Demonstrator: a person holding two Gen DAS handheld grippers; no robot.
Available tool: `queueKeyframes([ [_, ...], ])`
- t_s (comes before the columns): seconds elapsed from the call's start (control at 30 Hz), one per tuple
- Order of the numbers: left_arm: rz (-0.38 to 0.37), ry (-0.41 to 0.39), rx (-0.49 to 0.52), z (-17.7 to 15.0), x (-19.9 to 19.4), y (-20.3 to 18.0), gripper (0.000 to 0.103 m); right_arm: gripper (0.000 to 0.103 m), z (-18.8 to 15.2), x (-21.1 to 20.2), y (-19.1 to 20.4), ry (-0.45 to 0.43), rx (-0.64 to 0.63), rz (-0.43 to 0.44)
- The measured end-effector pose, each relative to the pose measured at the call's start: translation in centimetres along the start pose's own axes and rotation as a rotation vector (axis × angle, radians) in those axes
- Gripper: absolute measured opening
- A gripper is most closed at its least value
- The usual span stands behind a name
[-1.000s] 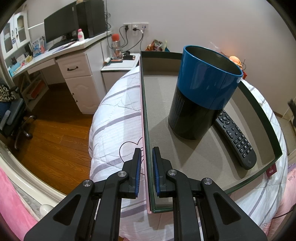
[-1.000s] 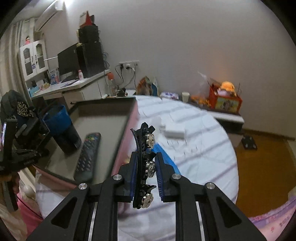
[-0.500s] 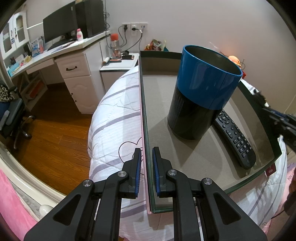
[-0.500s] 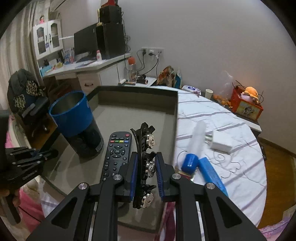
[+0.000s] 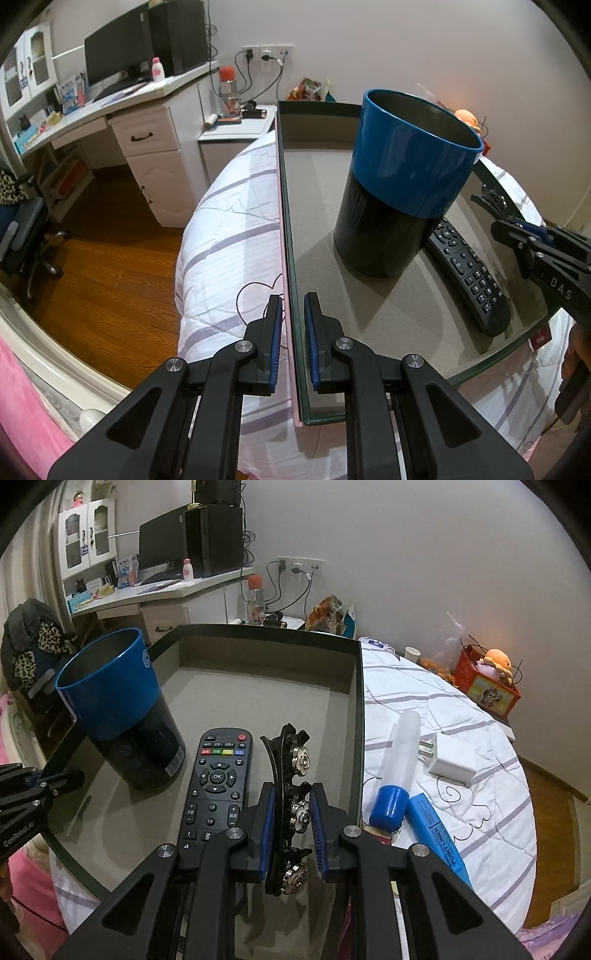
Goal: Organize rigid objects
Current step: 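Lower the keychain into the tray beside the remote and open the right tool, then move the right tool to the blue highlighter and close on it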
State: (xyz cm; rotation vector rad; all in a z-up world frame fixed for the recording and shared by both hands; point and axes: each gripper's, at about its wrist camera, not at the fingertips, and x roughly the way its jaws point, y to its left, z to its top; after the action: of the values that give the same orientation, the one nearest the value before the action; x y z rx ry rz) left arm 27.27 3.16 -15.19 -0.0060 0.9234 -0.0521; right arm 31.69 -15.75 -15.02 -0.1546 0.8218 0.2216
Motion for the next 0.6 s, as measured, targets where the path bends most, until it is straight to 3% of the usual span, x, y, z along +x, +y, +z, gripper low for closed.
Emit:
queueKeyframes([
  [0.17,0.000,0.000,-0.001,0.0,0.0,-0.1,0.012,0.022,0.0,-0.3,0.1,-0.016,-0.003,-0.017],
  [0.23,0.003,-0.001,0.001,0.0,0.0,0.0,0.012,0.032,0.1,-0.5,0.1,-0.031,-0.006,-0.016],
  [0.27,0.003,0.000,0.001,0.0,0.0,0.0,0.012,0.047,0.1,-0.8,0.2,-0.039,-0.011,-0.018],
  [0.6,0.011,0.004,0.001,-0.1,-0.1,-0.1,0.012,0.077,0.0,-3.9,0.4,-0.124,-0.036,-0.032],
])
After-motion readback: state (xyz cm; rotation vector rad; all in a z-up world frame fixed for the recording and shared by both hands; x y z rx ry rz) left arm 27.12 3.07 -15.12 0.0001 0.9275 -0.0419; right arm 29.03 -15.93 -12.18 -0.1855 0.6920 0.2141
